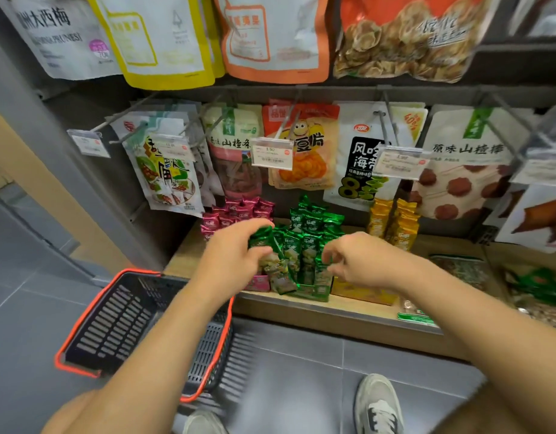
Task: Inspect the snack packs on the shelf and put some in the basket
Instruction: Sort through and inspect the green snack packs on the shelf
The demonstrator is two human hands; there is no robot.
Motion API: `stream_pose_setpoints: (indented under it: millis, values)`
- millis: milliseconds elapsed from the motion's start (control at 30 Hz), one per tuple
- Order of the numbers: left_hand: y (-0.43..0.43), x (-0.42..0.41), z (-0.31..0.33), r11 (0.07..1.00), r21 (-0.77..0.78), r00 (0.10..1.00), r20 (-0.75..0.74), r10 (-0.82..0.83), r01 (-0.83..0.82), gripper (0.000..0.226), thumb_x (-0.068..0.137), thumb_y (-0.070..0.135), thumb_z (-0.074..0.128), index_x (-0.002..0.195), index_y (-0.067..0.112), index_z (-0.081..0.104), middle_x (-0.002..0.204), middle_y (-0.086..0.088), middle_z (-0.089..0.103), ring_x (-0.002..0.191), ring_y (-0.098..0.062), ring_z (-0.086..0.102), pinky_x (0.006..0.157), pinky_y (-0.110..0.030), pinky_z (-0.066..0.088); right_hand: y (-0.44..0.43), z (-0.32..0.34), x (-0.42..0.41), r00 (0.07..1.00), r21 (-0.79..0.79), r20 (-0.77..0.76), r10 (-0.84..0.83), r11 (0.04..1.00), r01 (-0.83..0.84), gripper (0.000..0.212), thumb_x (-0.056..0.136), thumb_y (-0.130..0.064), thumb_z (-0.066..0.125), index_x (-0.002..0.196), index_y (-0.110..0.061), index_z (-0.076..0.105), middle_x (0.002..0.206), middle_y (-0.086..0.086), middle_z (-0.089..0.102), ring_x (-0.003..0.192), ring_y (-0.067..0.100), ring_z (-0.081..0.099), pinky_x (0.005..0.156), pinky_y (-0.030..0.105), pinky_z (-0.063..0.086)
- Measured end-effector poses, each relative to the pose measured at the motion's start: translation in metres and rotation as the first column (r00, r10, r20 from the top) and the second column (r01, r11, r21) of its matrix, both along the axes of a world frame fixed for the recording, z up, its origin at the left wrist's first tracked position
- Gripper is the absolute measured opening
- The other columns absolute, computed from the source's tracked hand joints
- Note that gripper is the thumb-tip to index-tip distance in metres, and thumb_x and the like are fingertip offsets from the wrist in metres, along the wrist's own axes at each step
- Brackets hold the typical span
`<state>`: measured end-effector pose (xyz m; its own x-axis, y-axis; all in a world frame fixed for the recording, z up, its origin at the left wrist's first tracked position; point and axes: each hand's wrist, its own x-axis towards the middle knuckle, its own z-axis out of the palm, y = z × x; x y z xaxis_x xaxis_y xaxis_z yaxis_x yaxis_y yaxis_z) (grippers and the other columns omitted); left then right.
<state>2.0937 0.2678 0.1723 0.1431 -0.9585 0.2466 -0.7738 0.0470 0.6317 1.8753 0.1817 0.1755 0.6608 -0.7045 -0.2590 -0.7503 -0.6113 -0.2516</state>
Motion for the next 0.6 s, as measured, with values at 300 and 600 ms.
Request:
stream_pose_setpoints:
  millis: [300,600]
  values:
    - [-0.025,-0.028,-0.031,0.982,-0.033,0.953,0.251,-0.172,0.186,0.050,0.081,-0.003,0.068,0.129,0.009,0.061,0.129,-0.008,0.063,0.120,-0.025,0.058,0.105,-0.036,0.044,-0.046,-0.062,0.007,0.982,-0.021,0.089,-0.165,0.986,0.167,0.057,0.095,-0.042,0.057,0.147,-0.028,0.037,0.154,0.005,0.035,0.140,0.029,0.031,0.111,0.044,0.035]
    - [-0.064,-0.040,-0.073,0.959,0.219,0.940,0.251,-0.232,0.178,0.050,0.090,0.011,0.064,0.131,0.027,0.043,0.125,-0.006,0.064,0.110,-0.029,0.062,0.090,-0.036,0.049,-0.057,-0.077,0.007,0.964,-0.072,0.142,-0.224,0.969,0.236,0.050,0.086,-0.028,0.072,0.132,-0.027,0.054,0.133,0.001,0.051,0.125,0.025,0.045,0.098,0.038,0.043]
